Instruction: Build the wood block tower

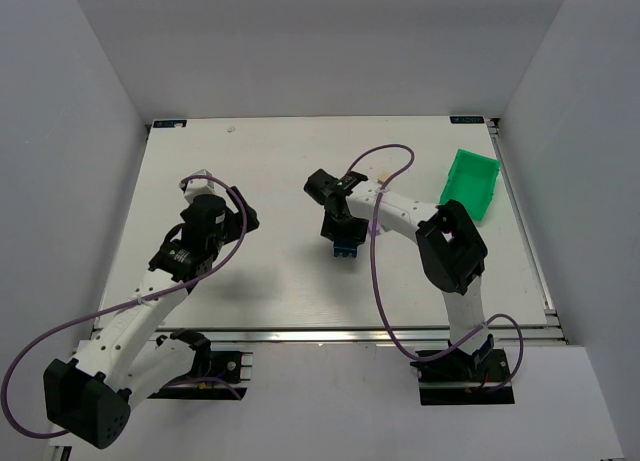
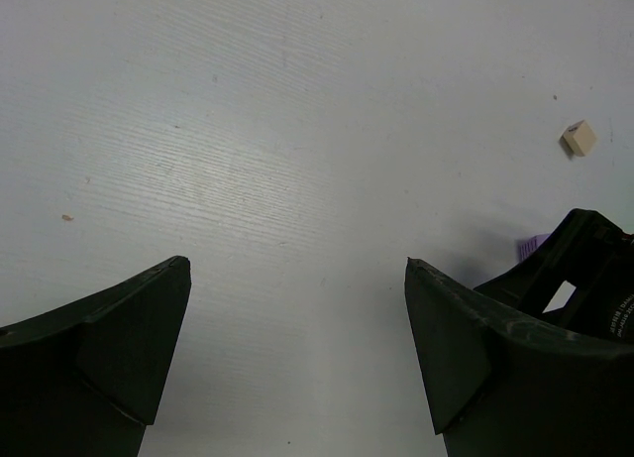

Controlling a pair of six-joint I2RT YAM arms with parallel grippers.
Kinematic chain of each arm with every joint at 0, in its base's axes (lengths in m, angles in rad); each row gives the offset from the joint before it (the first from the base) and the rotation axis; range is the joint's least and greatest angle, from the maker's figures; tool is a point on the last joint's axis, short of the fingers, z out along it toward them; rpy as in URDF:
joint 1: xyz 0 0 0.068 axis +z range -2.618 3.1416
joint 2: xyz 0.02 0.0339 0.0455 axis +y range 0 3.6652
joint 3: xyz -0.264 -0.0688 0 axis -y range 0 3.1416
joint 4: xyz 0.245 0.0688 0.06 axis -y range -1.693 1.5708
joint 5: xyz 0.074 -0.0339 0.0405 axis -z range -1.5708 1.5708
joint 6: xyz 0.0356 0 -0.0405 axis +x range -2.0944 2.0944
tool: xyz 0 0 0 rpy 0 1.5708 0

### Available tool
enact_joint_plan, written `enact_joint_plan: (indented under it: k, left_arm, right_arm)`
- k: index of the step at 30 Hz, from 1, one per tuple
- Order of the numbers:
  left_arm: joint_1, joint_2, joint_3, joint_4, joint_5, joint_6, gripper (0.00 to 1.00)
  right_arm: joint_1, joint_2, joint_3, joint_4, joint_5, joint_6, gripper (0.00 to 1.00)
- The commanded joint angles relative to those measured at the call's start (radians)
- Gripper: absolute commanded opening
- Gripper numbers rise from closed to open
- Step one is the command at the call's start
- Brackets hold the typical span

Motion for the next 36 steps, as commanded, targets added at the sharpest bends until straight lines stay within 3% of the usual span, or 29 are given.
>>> enact_joint_plan:
  k: [1,36]
  left_arm:
    - [-0.005,-0.021,-0.005,0.019,0.01,0.009,0.98]
    - [-0.004,-0.009,-0.012,0.031,0.023,0.009,0.98]
  right_arm:
    - [-0.005,-0.002,0.001,-0.011,0.025,0.012,0.61]
    - [0.019,-0.062,-0.05,0.061,-0.037,-0.146,0.71]
